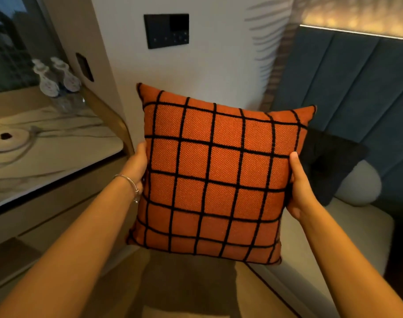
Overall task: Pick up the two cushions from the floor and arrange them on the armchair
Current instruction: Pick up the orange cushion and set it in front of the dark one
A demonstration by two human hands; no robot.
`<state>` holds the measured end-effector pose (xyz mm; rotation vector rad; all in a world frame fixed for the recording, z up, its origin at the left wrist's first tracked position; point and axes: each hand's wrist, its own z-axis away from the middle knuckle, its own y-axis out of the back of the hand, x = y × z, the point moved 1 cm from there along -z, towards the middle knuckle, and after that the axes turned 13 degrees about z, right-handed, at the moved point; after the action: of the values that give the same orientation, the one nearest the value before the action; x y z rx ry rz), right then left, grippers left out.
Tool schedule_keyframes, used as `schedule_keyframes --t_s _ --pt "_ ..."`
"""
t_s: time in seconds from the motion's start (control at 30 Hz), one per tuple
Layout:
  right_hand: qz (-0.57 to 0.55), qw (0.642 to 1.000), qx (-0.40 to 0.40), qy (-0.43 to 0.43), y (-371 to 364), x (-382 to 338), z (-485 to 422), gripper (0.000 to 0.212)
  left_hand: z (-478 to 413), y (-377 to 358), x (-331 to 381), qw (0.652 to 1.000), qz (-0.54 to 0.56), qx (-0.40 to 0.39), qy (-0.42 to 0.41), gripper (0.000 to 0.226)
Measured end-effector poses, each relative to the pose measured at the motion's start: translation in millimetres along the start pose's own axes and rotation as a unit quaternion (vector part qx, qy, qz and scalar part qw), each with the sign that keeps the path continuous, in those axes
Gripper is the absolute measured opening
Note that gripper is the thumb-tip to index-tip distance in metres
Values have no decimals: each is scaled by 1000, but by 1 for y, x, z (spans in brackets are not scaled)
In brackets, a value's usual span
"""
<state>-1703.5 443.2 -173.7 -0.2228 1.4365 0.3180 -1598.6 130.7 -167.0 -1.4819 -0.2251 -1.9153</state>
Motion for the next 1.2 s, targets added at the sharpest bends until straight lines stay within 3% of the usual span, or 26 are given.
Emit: schedule_keyframes --t_s 0.1,0.3,0.43,0.57,0.7,0.9,1.03,1.2 --pt "0 1000 6 -14 20 1 -18 77 -24 -28 -3 1000 -2 -14 13 44" --pt "20 997 22 -70 48 1 -57 89 -70 -72 -2 1000 -12 -9 2 40" --pt "8 995 42 -94 58 6 -89 89 -107 -97 2 995 25 -81 47 66" --pt "30 987 58 -150 71 12 -133 108 -155 -125 4 988 37 -133 72 84" --pt "19 981 93 -167 80 15 -180 103 -215 -165 2 980 37 -191 44 77" --pt "-35 968 127 -216 106 22 -230 118 -302 -215 -7 974 16 -217 66 67" --pt "-93 952 160 -244 139 40 -257 114 -356 -269 -15 955 -8 -277 105 55" --pt "-100 940 190 -264 182 64 -297 107 -407 -334 -37 933 -42 -321 154 82"
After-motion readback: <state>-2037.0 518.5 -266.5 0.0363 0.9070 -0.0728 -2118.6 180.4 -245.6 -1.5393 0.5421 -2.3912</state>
